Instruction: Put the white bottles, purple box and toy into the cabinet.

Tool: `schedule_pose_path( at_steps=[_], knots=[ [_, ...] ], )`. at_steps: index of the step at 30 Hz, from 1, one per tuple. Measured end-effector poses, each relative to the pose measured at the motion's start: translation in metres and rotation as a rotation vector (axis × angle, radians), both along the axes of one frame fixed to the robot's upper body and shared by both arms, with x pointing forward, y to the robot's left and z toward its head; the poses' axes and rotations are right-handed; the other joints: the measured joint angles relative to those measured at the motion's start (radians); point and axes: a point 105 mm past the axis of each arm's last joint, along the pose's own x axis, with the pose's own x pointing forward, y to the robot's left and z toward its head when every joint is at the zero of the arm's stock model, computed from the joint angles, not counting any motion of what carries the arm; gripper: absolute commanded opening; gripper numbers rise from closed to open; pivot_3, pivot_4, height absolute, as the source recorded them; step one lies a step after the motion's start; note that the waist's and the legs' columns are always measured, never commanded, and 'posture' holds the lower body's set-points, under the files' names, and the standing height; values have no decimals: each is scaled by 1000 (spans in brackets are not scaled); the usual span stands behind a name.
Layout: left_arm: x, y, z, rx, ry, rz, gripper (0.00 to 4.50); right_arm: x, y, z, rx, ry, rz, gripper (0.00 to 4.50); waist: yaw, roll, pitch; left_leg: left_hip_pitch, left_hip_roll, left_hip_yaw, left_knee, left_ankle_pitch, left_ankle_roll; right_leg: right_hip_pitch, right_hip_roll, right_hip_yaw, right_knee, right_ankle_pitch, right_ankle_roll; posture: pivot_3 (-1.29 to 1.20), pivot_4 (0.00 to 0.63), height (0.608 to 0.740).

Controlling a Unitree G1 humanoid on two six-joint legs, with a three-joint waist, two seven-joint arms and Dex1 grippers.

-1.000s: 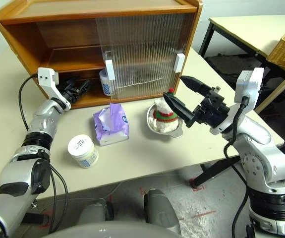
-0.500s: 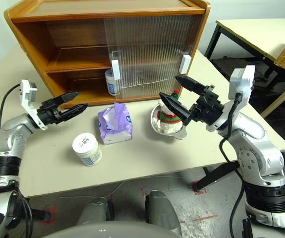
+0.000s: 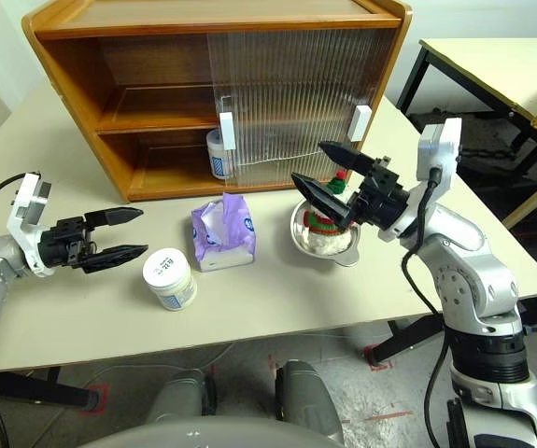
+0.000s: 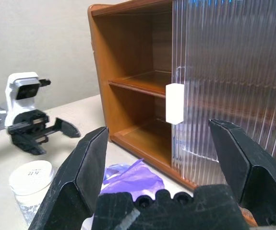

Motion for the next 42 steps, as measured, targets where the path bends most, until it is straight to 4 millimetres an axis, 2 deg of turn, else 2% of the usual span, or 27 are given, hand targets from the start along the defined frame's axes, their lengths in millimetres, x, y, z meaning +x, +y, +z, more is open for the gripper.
schedule_pose_path(
  at_steps=[5,9,15,28,37,40,42],
  knots=[
    [-11,2,0,15,-2,-73,4472,2,1,2,-2,-7,9,4500,8,3,2,0,0,0,0,0,0,0,-1,0,0,-2,-4,15,0,740],
    [-21,2,-10,12,26,-99,4472,3,2,6,-4,-19,20,4500,8,3,2,-1,1,0,0,0,0,0,-1,0,0,-2,-3,13,0,740],
    [-33,-15,-24,1,9,-195,4472,3,3,8,-16,-22,30,4500,9,4,2,-1,1,0,-1,0,0,0,-1,-1,0,-2,-3,0,0,740],
    [-31,-39,-50,29,-49,-289,4472,2,3,11,-19,-22,12,4500,5,5,2,-1,0,1,0,0,1,0,0,-1,0,-1,-1,-51,0,740],
    [-28,-44,-55,23,-52,-292,4472,-1,3,12,-23,-23,0,4500,2,5,2,-1,0,1,0,0,0,0,0,-1,0,-1,-1,-60,0,740],
    [-27,-44,-56,23,-48,-288,3919,-1,3,12,-23,-23,-1,4500,2,5,2,-1,0,1,0,0,0,0,0,-1,0,-1,-1,-60,0,740],
    [-26,-45,-55,25,-53,-286,3153,-1,3,12,-23,-23,-2,4500,2,5,2,-1,0,1,0,0,0,0,0,-1,0,-1,-1,-60,0,740]
  ],
)
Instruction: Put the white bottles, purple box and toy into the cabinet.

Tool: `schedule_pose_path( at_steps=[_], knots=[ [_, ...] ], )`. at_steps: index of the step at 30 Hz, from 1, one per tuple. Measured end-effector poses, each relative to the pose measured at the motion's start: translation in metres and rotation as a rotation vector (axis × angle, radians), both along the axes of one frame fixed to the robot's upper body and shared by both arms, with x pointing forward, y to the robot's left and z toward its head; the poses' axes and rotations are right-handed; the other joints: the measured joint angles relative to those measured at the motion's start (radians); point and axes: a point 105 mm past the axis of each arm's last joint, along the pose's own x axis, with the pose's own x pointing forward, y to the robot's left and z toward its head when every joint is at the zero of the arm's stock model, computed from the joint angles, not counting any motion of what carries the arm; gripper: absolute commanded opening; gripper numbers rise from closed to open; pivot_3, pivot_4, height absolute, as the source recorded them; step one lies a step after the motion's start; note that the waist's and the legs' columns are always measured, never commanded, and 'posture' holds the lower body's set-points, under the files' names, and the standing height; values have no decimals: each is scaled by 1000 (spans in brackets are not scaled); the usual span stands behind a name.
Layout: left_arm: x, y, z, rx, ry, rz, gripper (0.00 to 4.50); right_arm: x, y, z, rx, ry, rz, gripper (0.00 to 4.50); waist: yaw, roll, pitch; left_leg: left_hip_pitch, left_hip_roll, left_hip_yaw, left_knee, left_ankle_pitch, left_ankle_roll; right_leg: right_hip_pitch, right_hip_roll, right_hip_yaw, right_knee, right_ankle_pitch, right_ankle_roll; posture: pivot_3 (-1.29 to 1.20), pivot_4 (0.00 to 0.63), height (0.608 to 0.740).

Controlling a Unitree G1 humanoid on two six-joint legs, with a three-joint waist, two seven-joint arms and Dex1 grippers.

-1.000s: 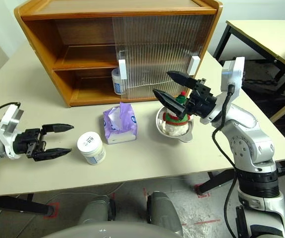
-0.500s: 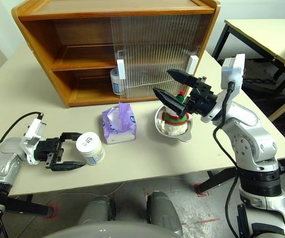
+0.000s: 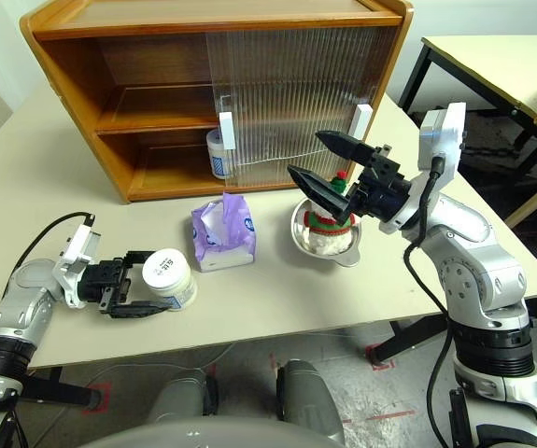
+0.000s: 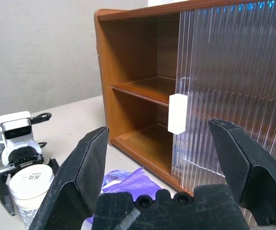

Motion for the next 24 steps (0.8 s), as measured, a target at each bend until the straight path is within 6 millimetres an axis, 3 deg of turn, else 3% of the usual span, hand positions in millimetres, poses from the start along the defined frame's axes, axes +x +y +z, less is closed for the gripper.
schedule_pose_path(
  at_steps=[12,19,24],
  knots=[
    [7,-3,-2,-24,8,35,3044,0,0,0,0,0,-1,4500,2,1,0,0,0,0,1,0,0,0,0,0,0,0,1,-53,0,740],
    [47,16,19,-66,-42,266,3044,0,1,-1,12,-1,0,4500,0,0,0,-1,0,-1,1,0,0,0,0,0,0,1,2,-39,0,740],
    [65,30,31,-108,-36,407,3044,1,1,-2,26,-2,-1,4500,-1,0,0,-1,0,-1,-1,2,4,0,1,0,-1,0,2,-38,0,740]
  ],
)
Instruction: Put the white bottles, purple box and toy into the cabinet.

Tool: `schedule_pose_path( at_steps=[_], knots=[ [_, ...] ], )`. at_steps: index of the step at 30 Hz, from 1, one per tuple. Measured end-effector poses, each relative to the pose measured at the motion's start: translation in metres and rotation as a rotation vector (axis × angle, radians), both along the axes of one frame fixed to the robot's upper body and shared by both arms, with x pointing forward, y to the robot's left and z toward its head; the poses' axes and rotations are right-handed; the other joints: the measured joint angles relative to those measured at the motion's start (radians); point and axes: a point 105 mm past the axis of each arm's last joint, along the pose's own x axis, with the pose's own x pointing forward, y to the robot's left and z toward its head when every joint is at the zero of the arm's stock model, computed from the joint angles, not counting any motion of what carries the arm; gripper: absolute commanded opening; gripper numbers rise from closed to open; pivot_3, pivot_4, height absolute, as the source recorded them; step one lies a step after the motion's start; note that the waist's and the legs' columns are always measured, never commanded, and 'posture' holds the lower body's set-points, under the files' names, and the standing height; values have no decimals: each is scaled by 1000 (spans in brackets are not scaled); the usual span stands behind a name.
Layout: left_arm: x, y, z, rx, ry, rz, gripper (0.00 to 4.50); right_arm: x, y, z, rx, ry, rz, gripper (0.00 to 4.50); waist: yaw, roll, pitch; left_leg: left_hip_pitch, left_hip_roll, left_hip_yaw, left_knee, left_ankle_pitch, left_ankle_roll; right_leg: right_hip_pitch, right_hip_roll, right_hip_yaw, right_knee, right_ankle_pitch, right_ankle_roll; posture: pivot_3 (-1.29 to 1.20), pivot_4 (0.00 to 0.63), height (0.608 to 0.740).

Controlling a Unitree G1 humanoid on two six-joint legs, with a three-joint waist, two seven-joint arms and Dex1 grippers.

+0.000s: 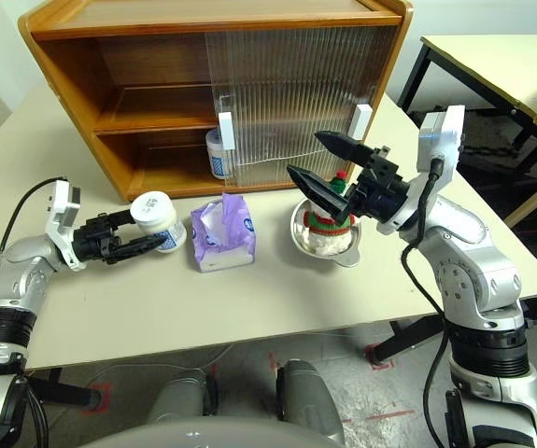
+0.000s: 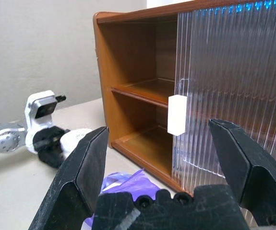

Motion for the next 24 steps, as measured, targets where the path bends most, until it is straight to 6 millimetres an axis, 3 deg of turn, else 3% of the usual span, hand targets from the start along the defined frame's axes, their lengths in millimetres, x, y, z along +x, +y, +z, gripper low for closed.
schedule_pose_path(
  at_steps=[12,24],
  knots=[
    [57,-1,11,-199,22,392,3044,1,3,-3,20,2,2,4500,5,-2,0,0,-1,0,1,0,-1,1,-1,0,0,1,2,-36,0,740],
    [79,-9,-7,-209,45,606,3044,0,3,-8,22,17,-8,4500,2,-3,-1,0,-1,0,1,-1,-2,0,0,1,0,1,2,-59,0,740]
  ],
)
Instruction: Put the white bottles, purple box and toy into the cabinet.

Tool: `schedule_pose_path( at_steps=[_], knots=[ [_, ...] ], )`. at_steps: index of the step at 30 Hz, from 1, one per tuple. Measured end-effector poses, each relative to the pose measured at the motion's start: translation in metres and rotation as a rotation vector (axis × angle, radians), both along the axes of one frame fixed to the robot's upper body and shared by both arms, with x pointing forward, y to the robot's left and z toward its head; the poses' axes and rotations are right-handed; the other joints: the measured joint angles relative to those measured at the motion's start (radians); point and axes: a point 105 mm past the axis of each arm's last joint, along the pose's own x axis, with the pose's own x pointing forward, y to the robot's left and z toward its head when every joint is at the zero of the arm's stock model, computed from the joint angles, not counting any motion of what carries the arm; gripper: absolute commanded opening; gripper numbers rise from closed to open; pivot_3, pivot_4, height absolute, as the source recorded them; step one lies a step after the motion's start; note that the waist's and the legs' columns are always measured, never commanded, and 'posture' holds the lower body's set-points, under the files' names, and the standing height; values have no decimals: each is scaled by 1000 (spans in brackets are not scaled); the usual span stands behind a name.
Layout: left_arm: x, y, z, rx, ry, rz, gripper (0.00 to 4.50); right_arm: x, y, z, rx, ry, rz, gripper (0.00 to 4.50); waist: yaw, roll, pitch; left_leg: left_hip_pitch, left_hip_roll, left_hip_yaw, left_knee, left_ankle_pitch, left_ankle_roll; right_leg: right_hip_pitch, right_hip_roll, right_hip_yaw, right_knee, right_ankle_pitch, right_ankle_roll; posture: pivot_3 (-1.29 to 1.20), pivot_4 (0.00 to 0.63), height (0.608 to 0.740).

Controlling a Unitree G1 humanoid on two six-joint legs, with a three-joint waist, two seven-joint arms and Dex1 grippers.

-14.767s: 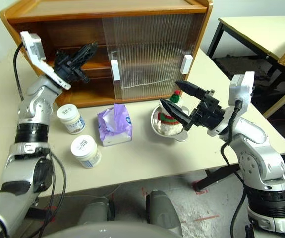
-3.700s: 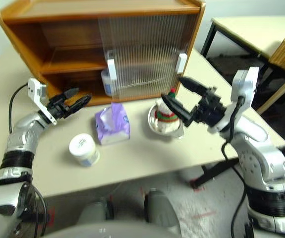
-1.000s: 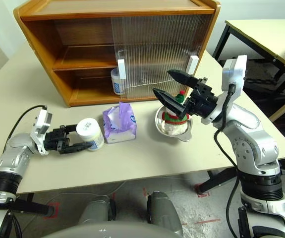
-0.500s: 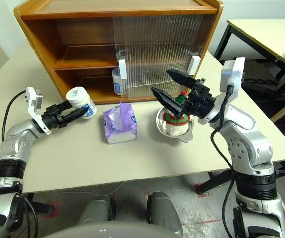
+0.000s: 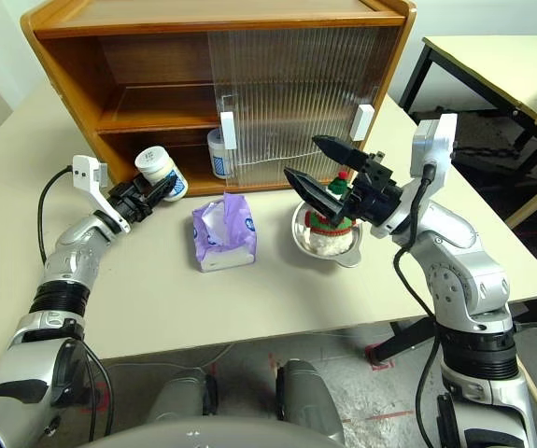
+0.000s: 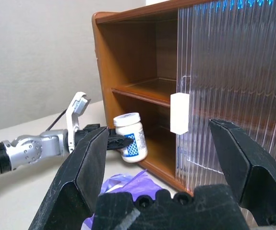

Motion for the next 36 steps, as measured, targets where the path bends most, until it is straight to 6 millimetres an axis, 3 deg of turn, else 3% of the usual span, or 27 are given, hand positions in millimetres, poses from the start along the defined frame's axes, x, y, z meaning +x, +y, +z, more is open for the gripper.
schedule_pose_path(
  at_steps=[12,23,36],
  knots=[
    [21,9,2,79,-24,212,3044,-1,-1,-1,4,4,-17,4500,0,-1,0,0,0,0,0,-1,-1,0,0,0,0,1,0,-68,0,740],
    [44,-18,1,136,1,282,3044,-2,-1,-1,10,2,-25,4500,-1,-3,0,-1,-1,0,0,-1,-2,0,0,0,-1,1,1,-88,0,740],
    [52,-12,1,199,11,419,3044,-5,-3,-5,14,10,-47,4500,-30,-4,0,-1,-1,0,0,-1,-2,0,0,0,-1,2,2,-111,0,740]
  ],
)
